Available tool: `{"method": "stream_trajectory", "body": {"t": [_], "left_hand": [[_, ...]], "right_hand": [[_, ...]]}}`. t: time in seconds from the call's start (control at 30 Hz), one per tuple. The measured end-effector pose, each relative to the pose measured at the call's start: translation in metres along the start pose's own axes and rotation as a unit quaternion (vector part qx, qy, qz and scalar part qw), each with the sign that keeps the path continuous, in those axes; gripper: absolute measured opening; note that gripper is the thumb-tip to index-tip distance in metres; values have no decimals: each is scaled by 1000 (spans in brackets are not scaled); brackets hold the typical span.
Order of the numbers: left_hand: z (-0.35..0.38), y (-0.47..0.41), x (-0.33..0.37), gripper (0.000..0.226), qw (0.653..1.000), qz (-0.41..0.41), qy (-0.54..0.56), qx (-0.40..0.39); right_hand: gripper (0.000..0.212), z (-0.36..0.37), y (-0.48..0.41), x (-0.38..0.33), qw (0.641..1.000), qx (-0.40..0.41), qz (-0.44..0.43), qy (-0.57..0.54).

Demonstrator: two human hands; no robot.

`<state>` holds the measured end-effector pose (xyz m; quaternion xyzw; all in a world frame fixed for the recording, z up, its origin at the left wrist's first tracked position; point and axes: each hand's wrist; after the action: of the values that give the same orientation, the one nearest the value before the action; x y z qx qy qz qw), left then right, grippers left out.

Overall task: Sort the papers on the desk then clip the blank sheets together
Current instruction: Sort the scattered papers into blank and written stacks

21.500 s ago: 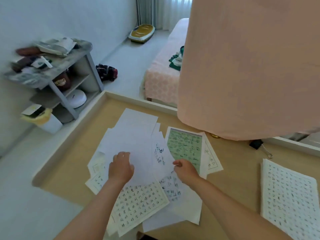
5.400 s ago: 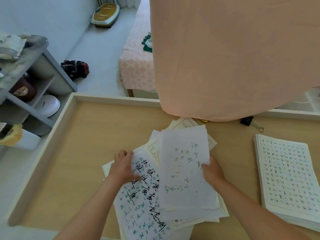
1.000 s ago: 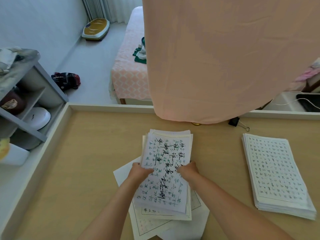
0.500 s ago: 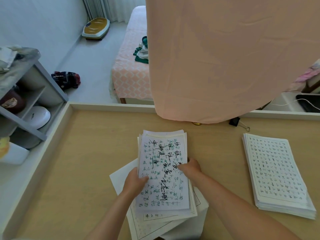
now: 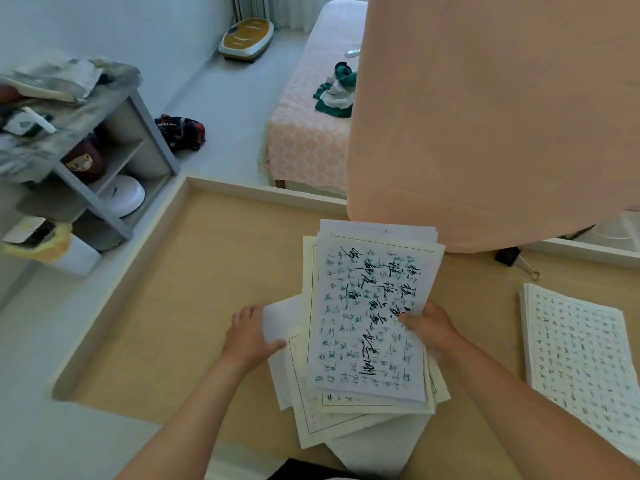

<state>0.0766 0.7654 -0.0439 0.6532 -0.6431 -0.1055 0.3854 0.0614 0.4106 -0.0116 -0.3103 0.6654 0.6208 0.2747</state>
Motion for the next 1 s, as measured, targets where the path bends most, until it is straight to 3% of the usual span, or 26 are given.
{"method": "stream_trajectory", "body": {"t": [0.07,0.13,0.17,0.2,0.27,0.33,0.4,0.63,0.77,0.9,1.0], "left_hand": [[-4,-1,2,103,1000,24,-8,-18],[-4,2,9,80,998,50,26,-8],[-2,4,13,63,993,65,99,-6],[0,8,19,48,975,75,206,-22],[2,19,33,26,909,74,399,-97],[6,25,41,17,867,50,476,-138],[10,30,46,15,848,21,513,-128],[14,31,46,20,882,-52,466,-55],[13,33,50,28,928,-89,360,-19],[-1,46,57,29,918,-91,385,-7],[-31,63,65,27,900,-49,430,46]], "right_hand": [[27,-8,-1,-2,1000,-12,1,-24],[31,-14,-3,-2,998,-17,9,-58],[31,-16,-4,-3,996,-22,11,-80],[31,-18,-6,-3,995,-25,12,-96],[32,-19,-8,-3,993,-26,9,-114],[29,-19,-7,-3,994,-15,2,-106],[24,-18,-5,-2,998,25,3,-60],[19,-18,5,3,999,21,26,41],[22,-19,7,10,990,19,38,137],[34,-26,10,18,969,87,52,225],[47,-26,16,16,956,90,57,273]]}}
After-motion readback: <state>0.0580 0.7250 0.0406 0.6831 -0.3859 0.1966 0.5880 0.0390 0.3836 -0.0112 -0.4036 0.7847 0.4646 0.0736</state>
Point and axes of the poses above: each hand's wrist, its own y-axis away from the middle knuckle, its own z-axis out of the palm, x = y × z, and after that the axes turned 13 degrees about -x, right-handed
